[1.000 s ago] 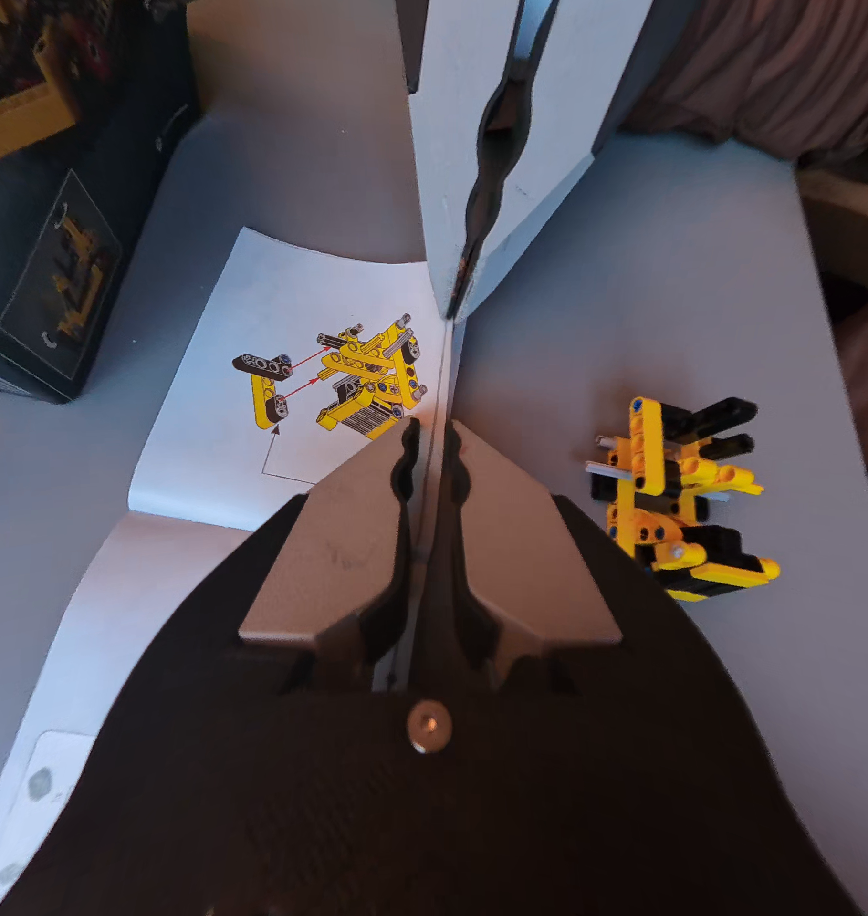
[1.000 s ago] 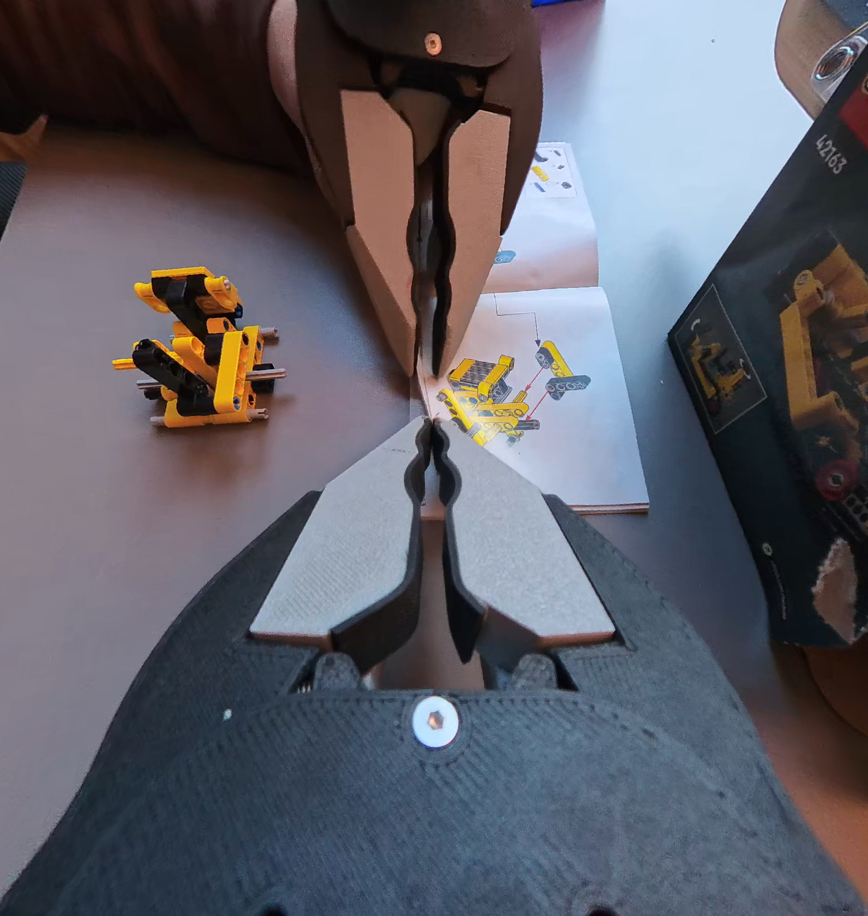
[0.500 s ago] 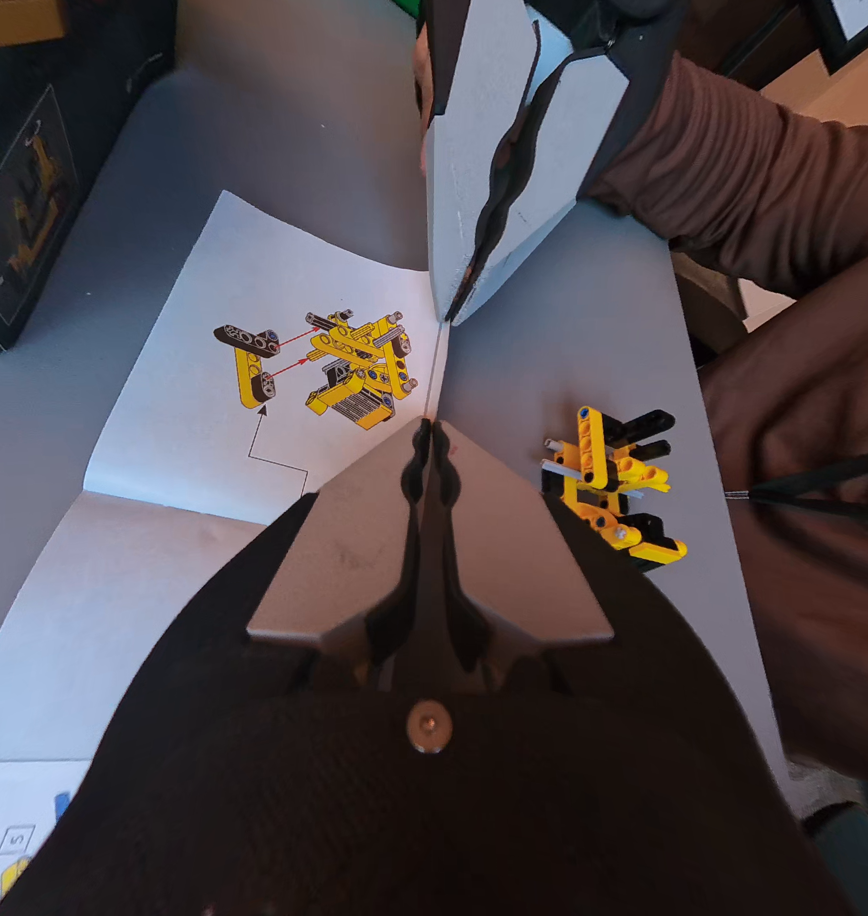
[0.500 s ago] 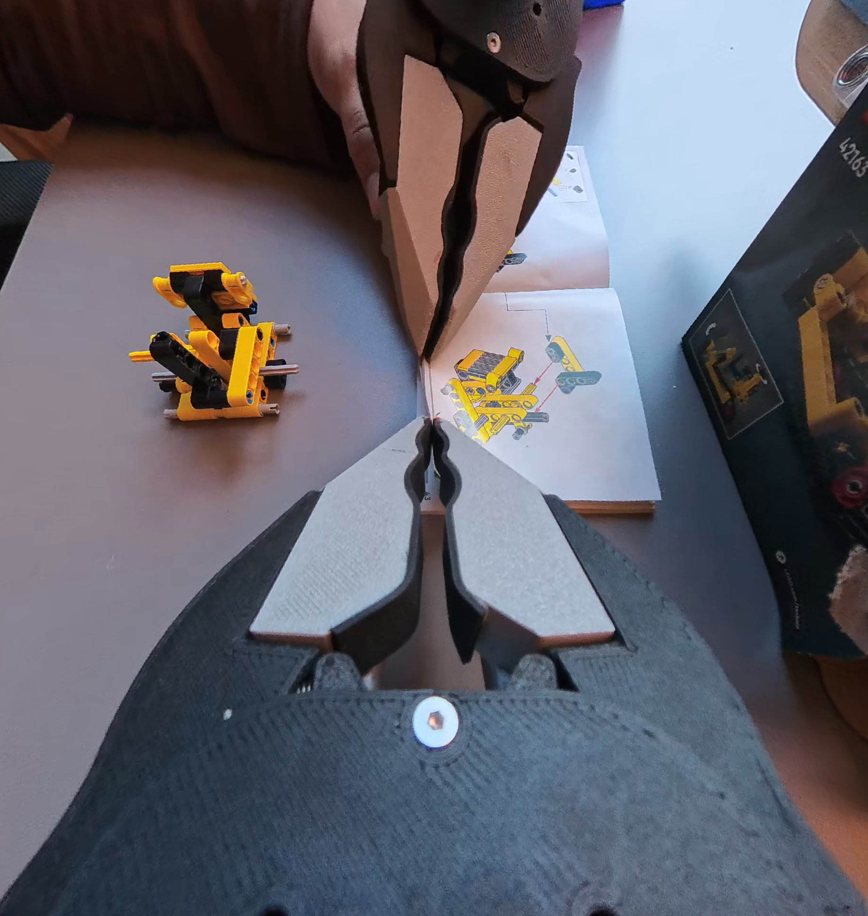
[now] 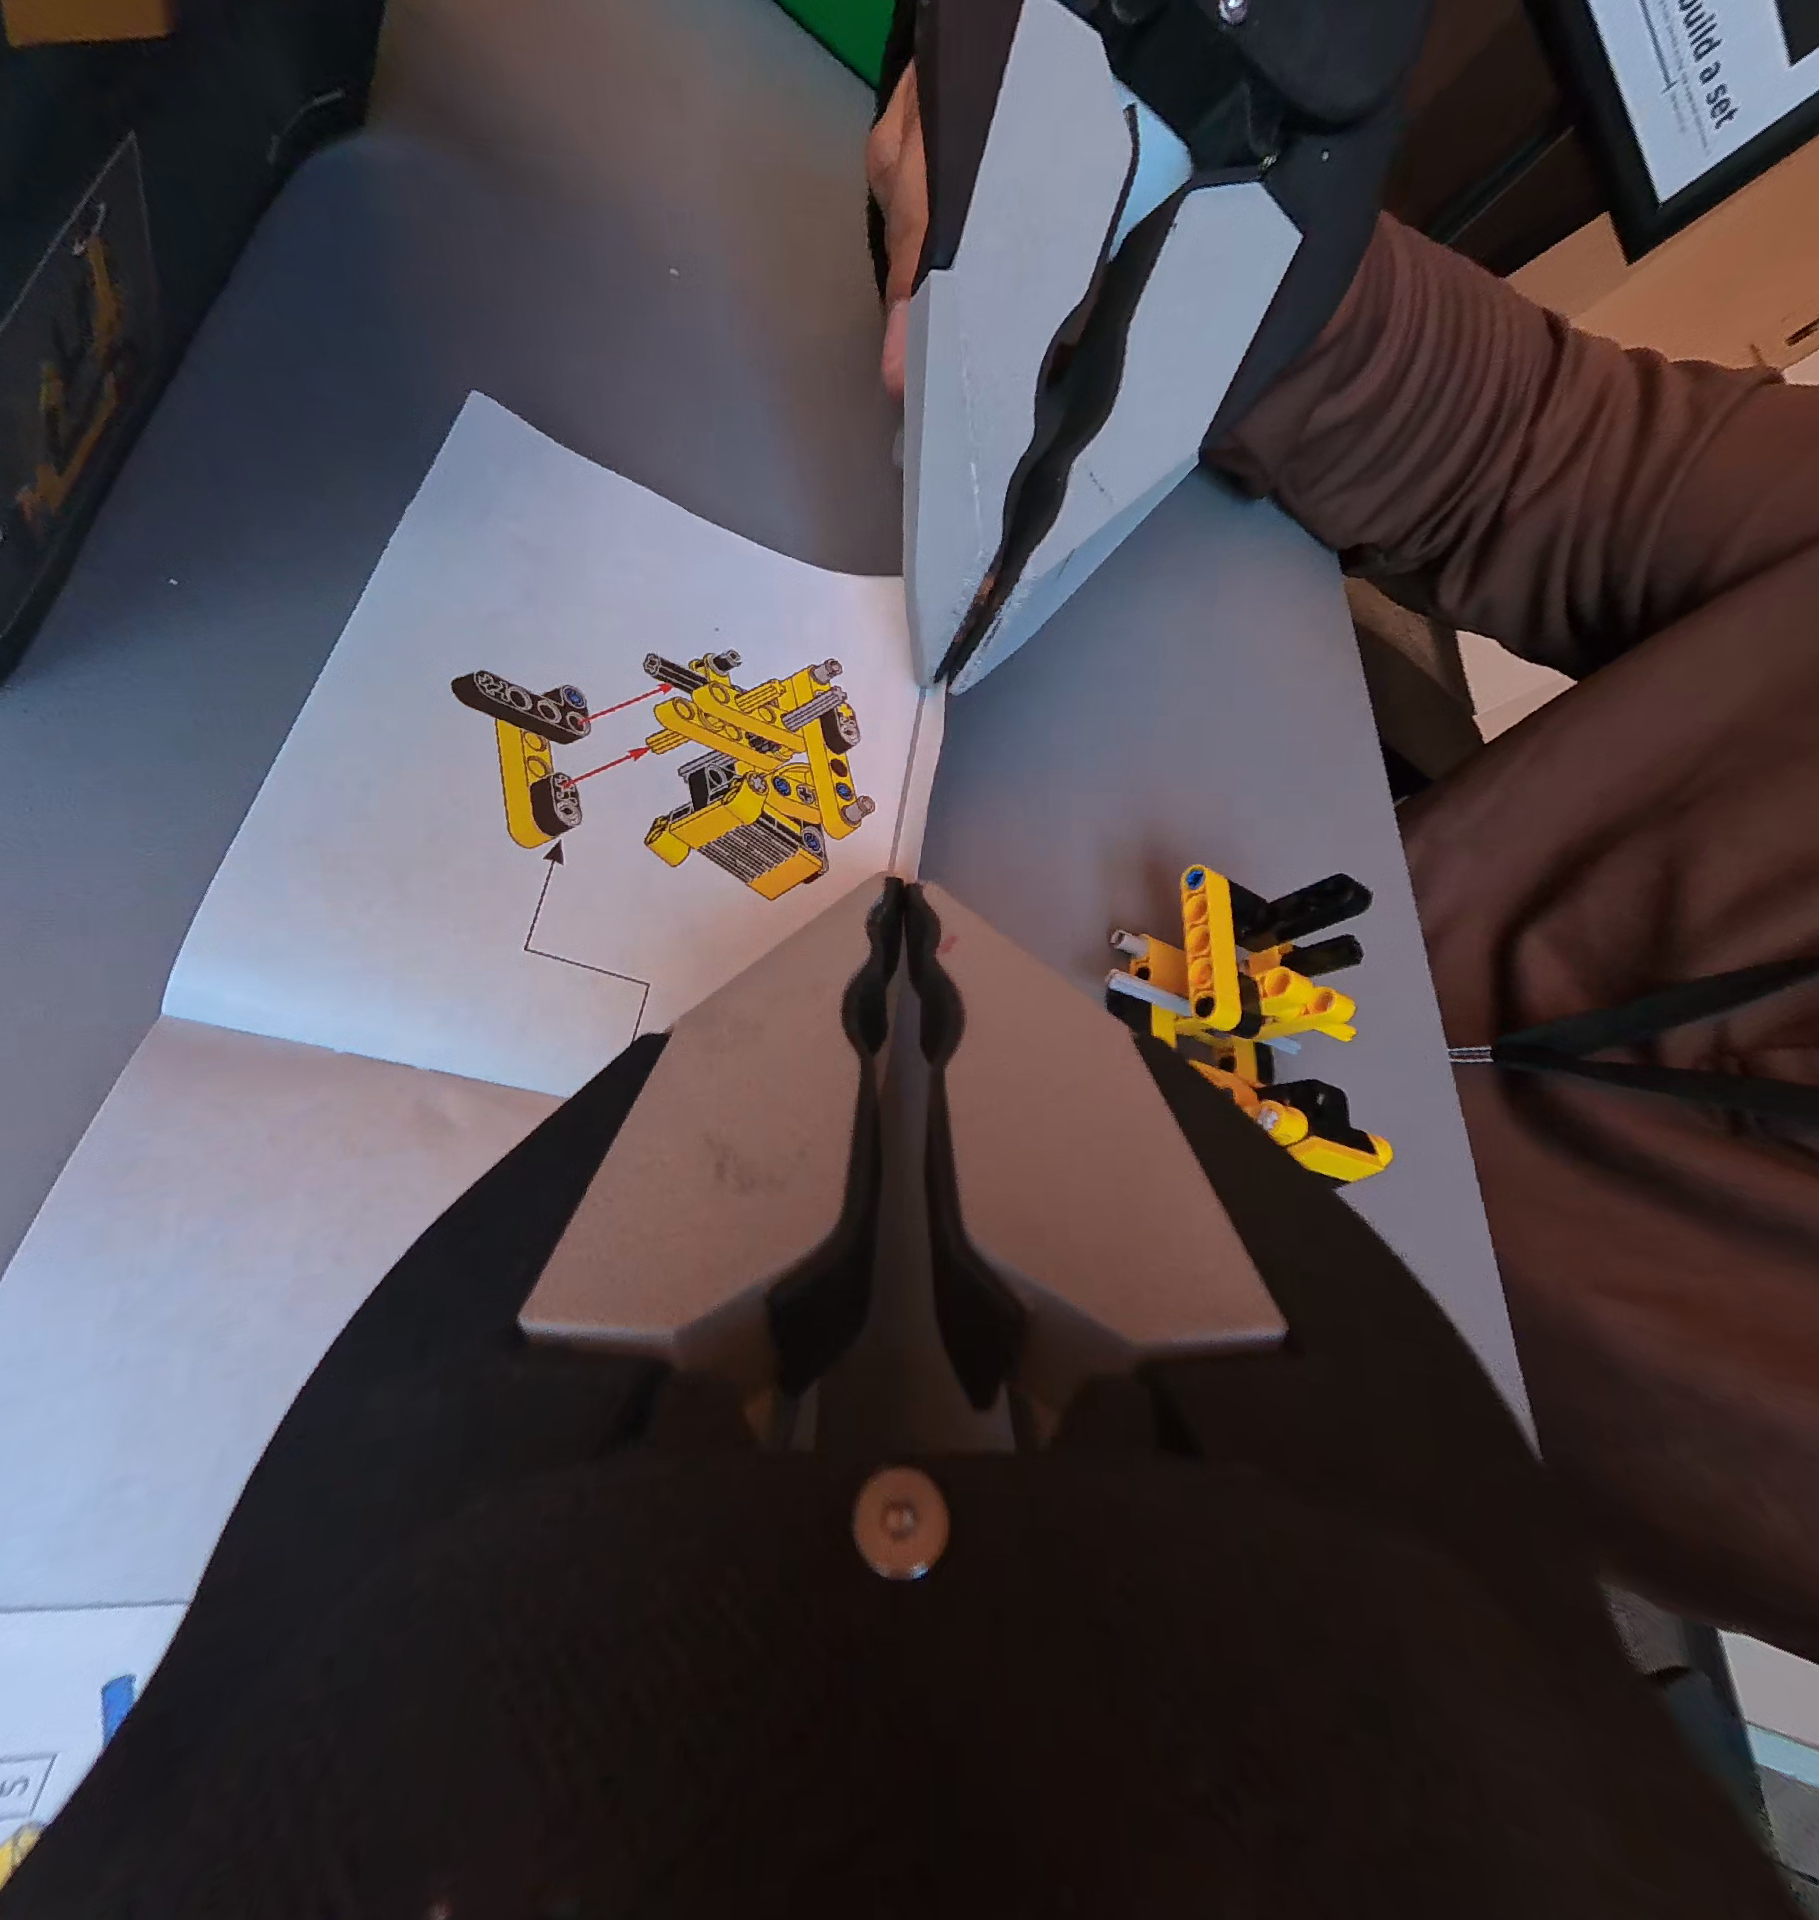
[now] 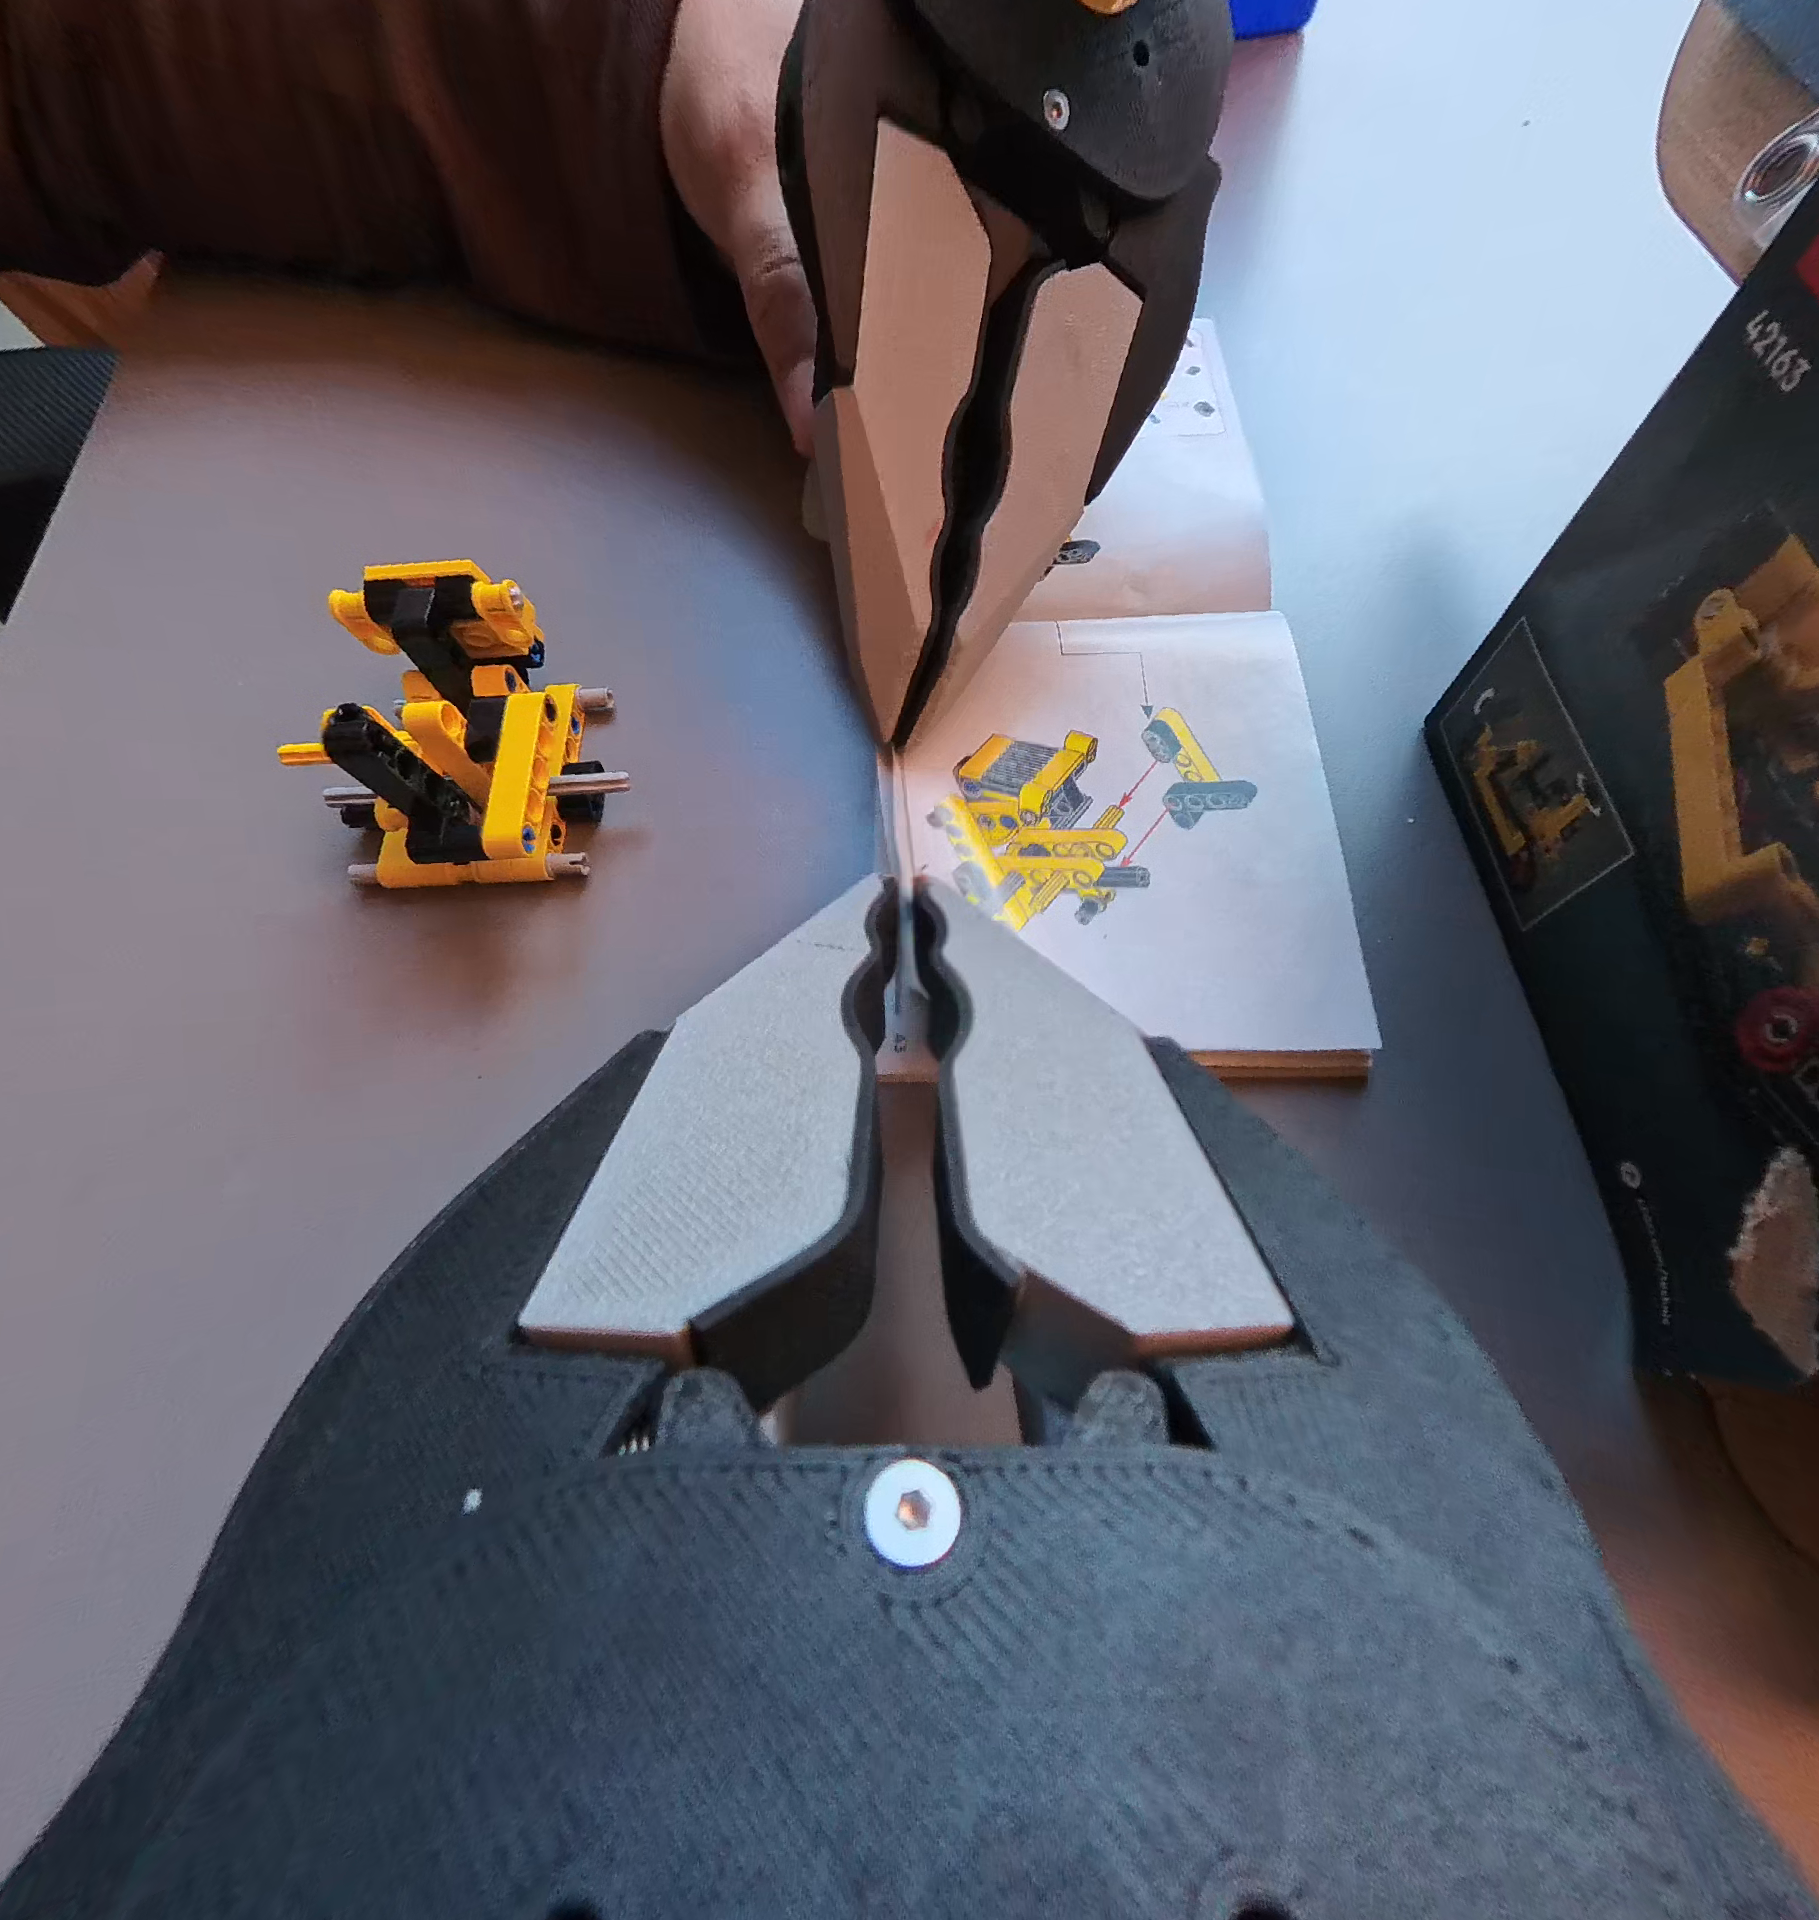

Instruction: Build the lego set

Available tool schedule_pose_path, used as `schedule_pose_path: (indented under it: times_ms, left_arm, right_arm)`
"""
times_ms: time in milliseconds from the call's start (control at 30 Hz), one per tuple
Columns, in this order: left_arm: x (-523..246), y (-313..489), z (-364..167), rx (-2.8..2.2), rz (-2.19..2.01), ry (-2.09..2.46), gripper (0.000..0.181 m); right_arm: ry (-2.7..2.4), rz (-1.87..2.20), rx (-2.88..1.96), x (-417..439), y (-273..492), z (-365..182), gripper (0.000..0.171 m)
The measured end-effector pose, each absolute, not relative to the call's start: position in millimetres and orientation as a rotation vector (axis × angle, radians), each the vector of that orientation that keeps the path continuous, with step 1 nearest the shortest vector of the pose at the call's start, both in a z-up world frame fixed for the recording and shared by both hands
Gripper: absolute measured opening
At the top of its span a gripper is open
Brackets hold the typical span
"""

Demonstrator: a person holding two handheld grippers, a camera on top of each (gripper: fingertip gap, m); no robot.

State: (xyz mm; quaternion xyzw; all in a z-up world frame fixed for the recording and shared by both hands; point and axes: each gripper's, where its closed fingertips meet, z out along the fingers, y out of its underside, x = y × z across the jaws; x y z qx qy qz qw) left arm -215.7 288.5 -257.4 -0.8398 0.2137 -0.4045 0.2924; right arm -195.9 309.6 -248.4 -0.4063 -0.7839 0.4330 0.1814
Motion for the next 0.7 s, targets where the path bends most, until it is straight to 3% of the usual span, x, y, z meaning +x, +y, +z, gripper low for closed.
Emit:
schedule_pose_path:
  times_ms: [67,133,433,700]
  left_arm:
    - [-216,290,-260,-2.252,-1.049,0.568,0.000]
    - [-217,291,-260,-2.252,-1.036,0.559,0.000]
    - [-225,293,-247,-2.172,-0.988,0.462,0.000]
    - [-238,280,-231,-2.082,-0.955,0.355,0.000]
  right_arm:
    - [-2.187,1.209,-1.133,-198,311,-244,0.017]
    - [-2.147,1.196,-1.104,-199,314,-235,0.024]
    - [-2.112,1.214,-1.114,-189,320,-224,0.005]
    - [-2.148,1.078,-1.194,-194,321,-241,0.008]
